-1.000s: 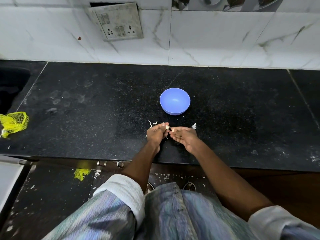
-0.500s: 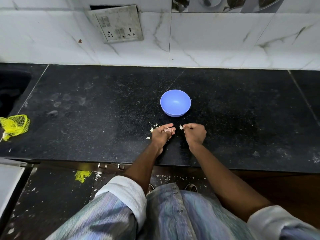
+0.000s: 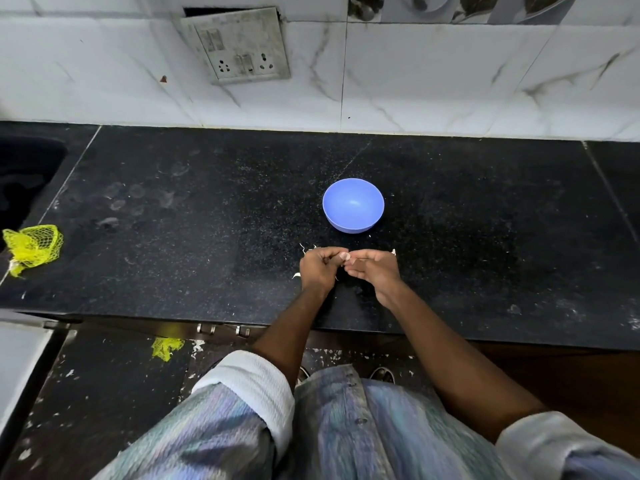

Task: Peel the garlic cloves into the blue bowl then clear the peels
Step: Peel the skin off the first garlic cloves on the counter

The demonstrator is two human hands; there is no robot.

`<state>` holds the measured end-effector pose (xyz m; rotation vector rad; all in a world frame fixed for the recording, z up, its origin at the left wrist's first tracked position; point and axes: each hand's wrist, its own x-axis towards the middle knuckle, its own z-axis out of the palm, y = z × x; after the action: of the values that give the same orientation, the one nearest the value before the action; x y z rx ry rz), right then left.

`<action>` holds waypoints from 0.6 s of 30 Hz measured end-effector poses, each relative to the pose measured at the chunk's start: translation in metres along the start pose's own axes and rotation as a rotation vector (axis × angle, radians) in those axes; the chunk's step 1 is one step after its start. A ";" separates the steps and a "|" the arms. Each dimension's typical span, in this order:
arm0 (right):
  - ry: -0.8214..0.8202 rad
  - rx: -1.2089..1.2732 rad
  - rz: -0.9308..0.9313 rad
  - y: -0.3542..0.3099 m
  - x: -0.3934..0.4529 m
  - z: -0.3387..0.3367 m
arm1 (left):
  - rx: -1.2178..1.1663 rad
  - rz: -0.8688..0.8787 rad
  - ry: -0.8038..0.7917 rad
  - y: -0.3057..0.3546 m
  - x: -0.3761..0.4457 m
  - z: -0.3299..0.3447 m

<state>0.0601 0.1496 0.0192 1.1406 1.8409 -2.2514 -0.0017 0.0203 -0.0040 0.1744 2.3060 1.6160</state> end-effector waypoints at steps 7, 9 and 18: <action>0.082 -0.028 -0.082 0.002 0.000 0.001 | 0.036 -0.027 0.023 -0.003 0.000 0.003; 0.067 -0.038 -0.115 0.001 0.000 0.001 | 0.072 -0.024 0.041 -0.003 -0.001 0.003; 0.099 -0.079 -0.190 0.004 -0.001 0.004 | 0.079 0.084 -0.003 -0.002 -0.005 0.002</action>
<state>0.0607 0.1449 0.0167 1.1289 2.1411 -2.2294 0.0039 0.0204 -0.0054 0.2953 2.3920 1.5631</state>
